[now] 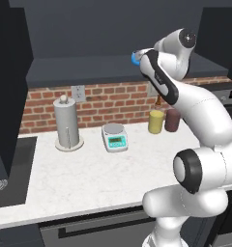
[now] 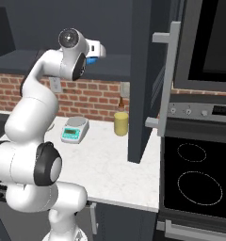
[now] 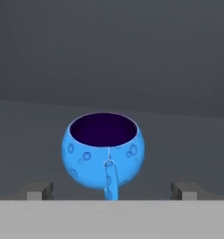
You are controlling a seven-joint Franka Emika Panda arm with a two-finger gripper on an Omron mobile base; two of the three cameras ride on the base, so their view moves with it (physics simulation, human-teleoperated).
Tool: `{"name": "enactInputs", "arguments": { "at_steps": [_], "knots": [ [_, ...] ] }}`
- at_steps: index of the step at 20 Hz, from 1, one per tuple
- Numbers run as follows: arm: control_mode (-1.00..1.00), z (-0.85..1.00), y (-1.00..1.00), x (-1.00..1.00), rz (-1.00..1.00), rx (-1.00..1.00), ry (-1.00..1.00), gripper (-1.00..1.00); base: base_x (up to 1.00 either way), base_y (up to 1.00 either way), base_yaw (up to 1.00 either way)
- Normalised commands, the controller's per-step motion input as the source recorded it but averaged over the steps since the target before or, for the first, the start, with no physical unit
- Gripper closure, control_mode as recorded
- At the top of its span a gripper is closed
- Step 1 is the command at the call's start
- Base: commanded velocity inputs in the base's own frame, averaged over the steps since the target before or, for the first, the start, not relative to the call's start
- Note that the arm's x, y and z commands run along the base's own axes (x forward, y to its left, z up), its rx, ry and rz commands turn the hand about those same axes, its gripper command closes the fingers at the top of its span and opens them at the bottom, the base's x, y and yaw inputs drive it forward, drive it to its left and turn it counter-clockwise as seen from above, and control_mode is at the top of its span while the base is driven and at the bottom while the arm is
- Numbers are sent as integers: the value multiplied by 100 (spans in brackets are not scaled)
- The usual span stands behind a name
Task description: Gather all objects into one cabinet and sort the glasses and bowls to opposite sides.
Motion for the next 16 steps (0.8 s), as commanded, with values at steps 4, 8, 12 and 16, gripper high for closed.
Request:
{"name": "enactInputs", "arguments": {
  "at_steps": [4, 8, 12, 16],
  "knots": [
    [-100, -10, 0, 0, 0, 0, 0, -100, 0, 0, 0],
    [-100, -19, 0, 4, 0, 0, 1, -100, 0, 0, 0],
    [-100, -20, 0, 16, 0, 0, 0, -100, 0, 0, 0],
    [-100, -6, 0, 25, 0, 0, 0, -100, 0, 0, 0]
  ]
}}
